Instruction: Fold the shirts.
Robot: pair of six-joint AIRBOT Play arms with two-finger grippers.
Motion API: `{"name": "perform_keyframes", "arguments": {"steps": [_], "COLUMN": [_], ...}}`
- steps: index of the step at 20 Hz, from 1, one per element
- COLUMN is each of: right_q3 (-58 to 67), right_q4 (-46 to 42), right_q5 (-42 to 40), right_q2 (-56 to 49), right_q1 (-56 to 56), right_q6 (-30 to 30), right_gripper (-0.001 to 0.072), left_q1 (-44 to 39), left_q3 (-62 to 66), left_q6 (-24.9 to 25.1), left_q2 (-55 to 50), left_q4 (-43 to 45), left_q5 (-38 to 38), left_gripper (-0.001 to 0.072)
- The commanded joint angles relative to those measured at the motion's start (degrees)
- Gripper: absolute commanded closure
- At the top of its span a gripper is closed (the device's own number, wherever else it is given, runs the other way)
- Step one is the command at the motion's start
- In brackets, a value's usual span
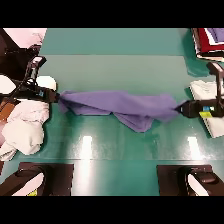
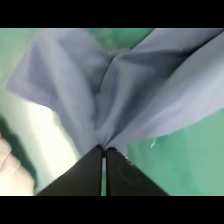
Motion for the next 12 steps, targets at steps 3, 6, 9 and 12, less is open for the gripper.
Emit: {"name": "perform_keyframes", "arguments": {"steps": [3, 6, 9, 12], "right_q3": [-4.3, -1.6, -0.8, -0.7], "right_q4": [0.0, 0.0, 0.0, 0.0], "right_q5": [8.8, 8.7, 6.2, -5.0], "right_q2": [8.0, 6.2, -1.9, -11.9], "right_q1": [-2.5, -6.6, -10.9, -13.3], "right_q6": [0.7, 0.5, -3.3, -7.6], "right_gripper": [0.0167, 0.0150, 0.0151, 0.0151], "left_q1": [0.0, 0.0, 0.0, 0.0], "left_q3": [0.1, 0.1, 0.1, 0.1], "left_q6": [0.5, 0.4, 0.3, 0.1], "left_q2": [0.0, 0.0, 0.0, 0.0], "left_q4": [2.2, 2.1, 1.7, 1.7], "left_q5": [-0.8, -0.2, 0.6, 0.5], "left_gripper": [0.0683, 0.0683, 0.0683, 0.0683]}}
